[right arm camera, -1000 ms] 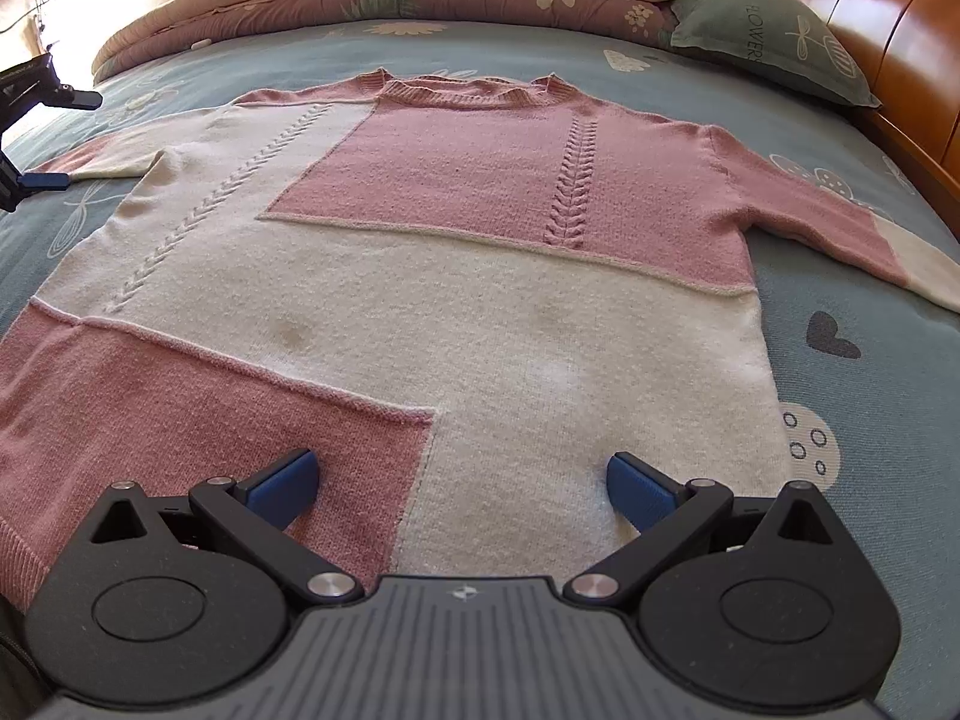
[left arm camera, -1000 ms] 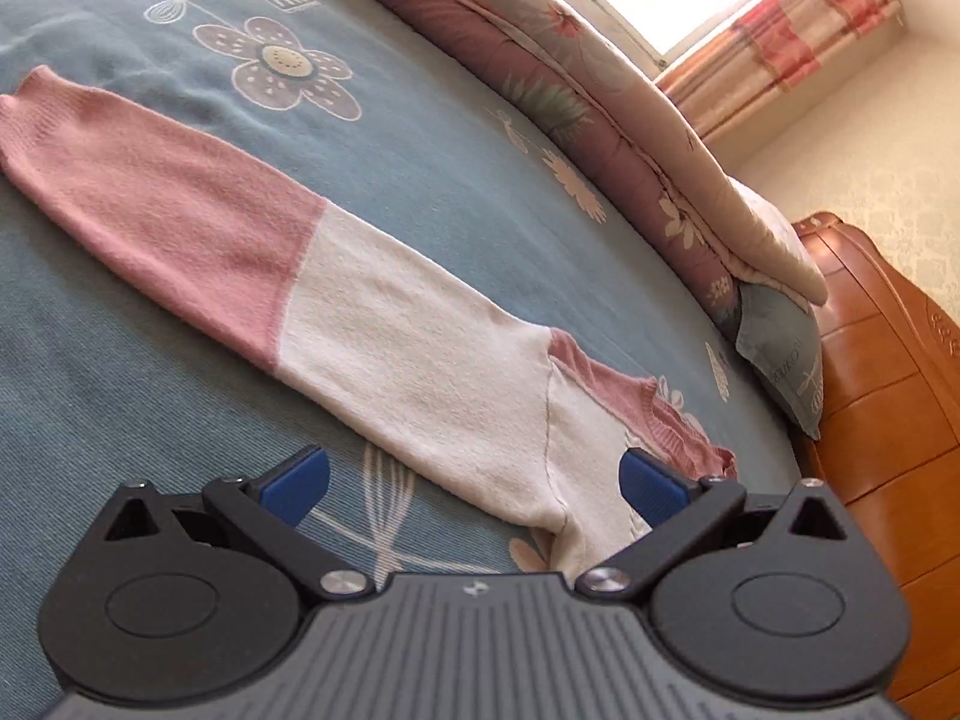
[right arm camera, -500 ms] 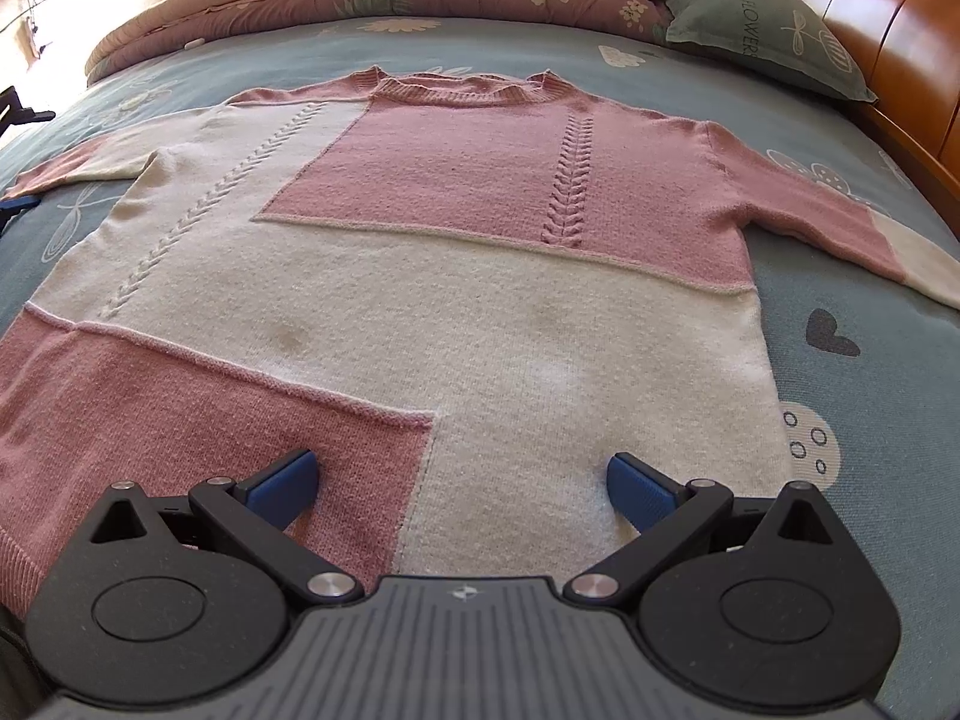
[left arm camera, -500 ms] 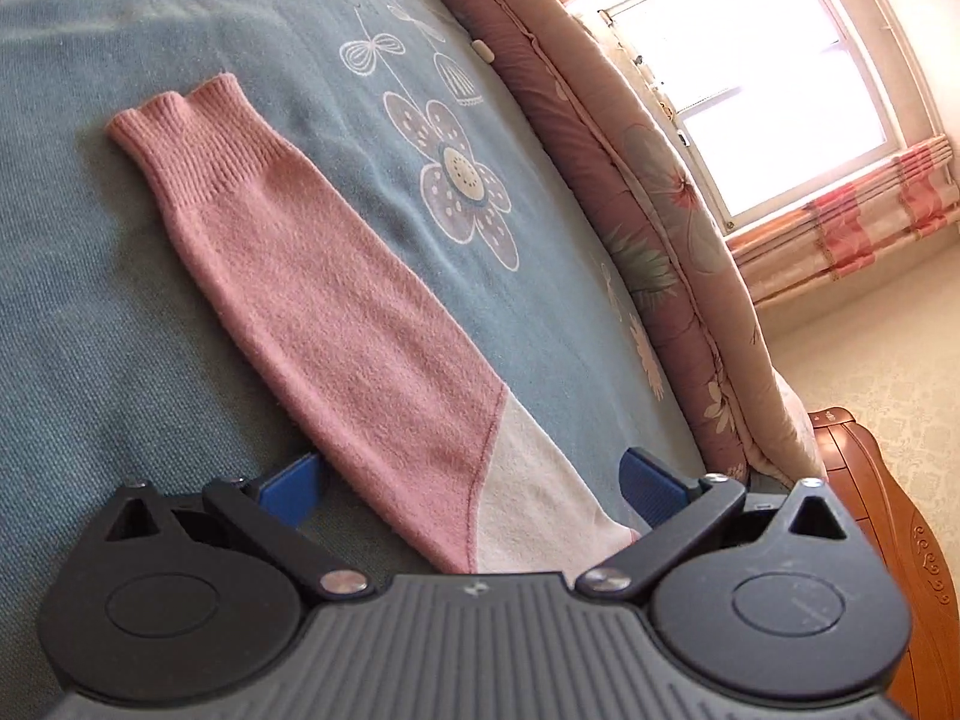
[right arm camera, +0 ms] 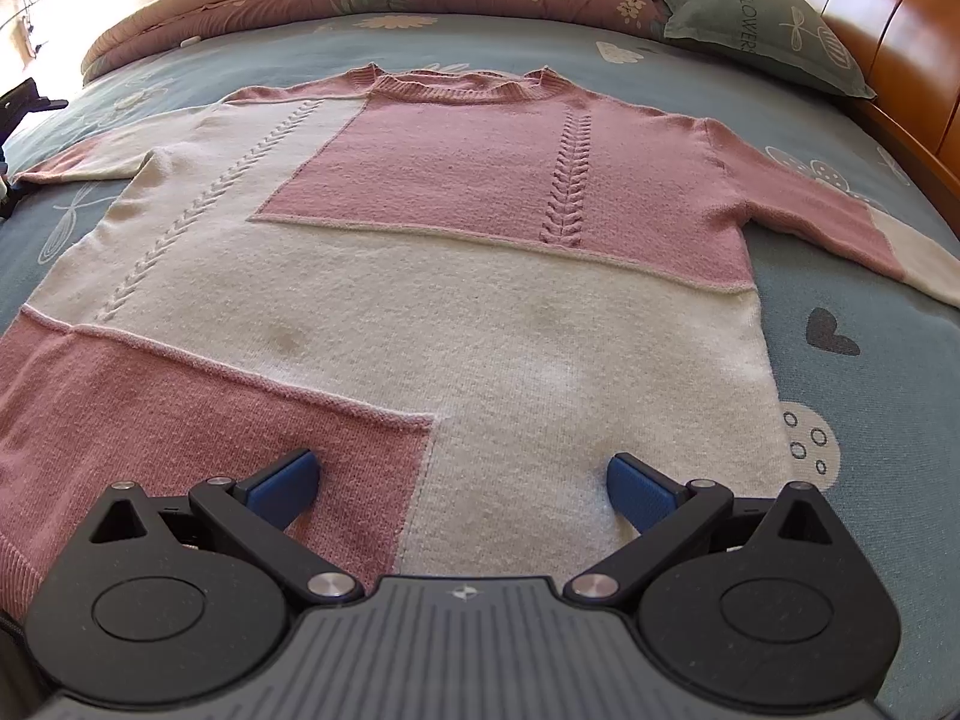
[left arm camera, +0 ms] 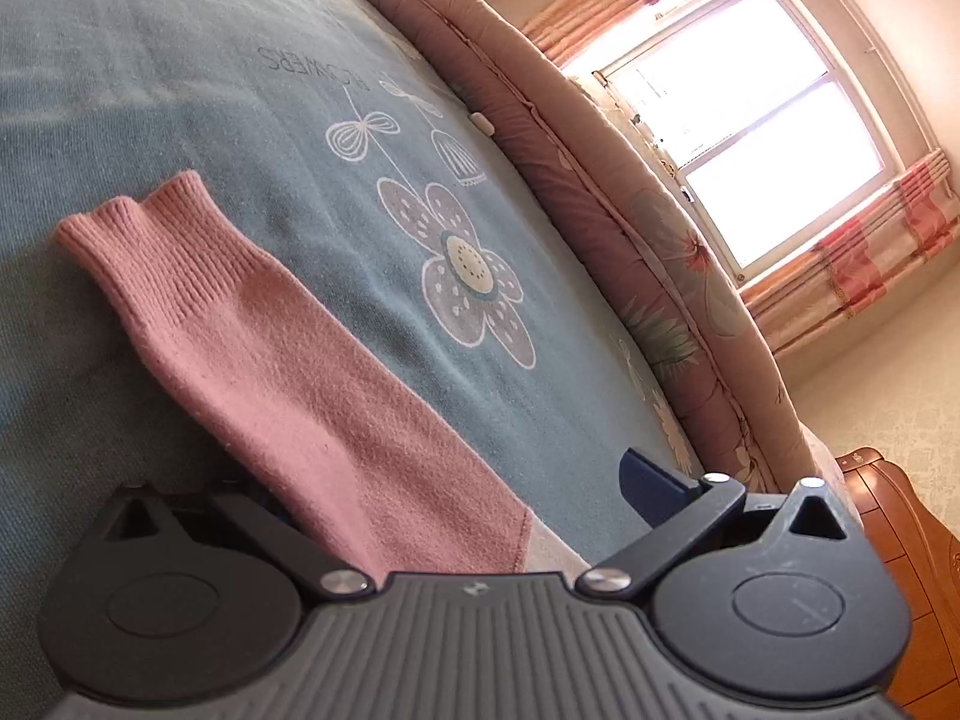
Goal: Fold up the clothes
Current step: 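Move the open left tool along the pink sleeve to its ribbed cuff, then close the left tool on the pink ribbed cuff and lift it, then carry the held cuff across the sweater body toward the collar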
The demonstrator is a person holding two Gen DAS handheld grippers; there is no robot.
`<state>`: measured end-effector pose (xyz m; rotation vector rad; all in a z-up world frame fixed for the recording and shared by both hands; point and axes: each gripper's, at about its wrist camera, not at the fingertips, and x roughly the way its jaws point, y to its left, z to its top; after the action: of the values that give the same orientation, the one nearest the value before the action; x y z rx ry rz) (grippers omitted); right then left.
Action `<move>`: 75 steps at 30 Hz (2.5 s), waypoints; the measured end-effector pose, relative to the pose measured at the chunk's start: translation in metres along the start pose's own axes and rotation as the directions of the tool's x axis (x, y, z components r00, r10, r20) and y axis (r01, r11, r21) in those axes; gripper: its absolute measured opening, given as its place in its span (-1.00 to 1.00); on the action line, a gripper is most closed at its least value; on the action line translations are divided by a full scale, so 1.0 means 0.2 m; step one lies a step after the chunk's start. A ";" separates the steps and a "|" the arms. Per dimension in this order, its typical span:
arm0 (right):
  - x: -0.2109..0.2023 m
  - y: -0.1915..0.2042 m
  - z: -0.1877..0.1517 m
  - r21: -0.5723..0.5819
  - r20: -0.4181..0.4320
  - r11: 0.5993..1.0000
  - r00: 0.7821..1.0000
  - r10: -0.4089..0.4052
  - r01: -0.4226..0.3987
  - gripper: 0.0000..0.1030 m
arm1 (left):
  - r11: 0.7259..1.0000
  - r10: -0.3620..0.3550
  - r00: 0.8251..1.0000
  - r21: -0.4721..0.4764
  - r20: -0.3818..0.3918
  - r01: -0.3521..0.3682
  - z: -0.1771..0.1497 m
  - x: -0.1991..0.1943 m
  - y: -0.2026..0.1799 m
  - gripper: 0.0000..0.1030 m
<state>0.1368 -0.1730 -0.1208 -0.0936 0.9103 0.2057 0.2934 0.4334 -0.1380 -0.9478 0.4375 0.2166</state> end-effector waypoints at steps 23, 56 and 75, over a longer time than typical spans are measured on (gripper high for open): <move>-0.01 0.01 -0.02 0.007 0.025 1.000 1.000 -0.011 0.011 1.00 | 0.974 -0.216 0.976 0.070 -0.013 0.216 0.06 -0.16 -0.22 0.99; -0.22 0.05 -0.07 -0.232 0.105 0.971 0.991 0.080 -0.054 1.00 | 0.951 -0.269 0.947 0.106 -0.174 0.290 -0.18 -0.23 -1.08 0.99; -0.27 -0.07 -0.16 -0.192 0.146 0.979 0.985 0.094 -0.065 1.00 | 0.916 -0.279 0.902 0.191 -0.329 0.353 -0.53 -0.14 -1.57 0.99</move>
<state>0.0832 -0.1998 -0.0984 -0.2118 0.7389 0.3684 0.3563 0.1672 0.0520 -0.7926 0.5618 -0.2796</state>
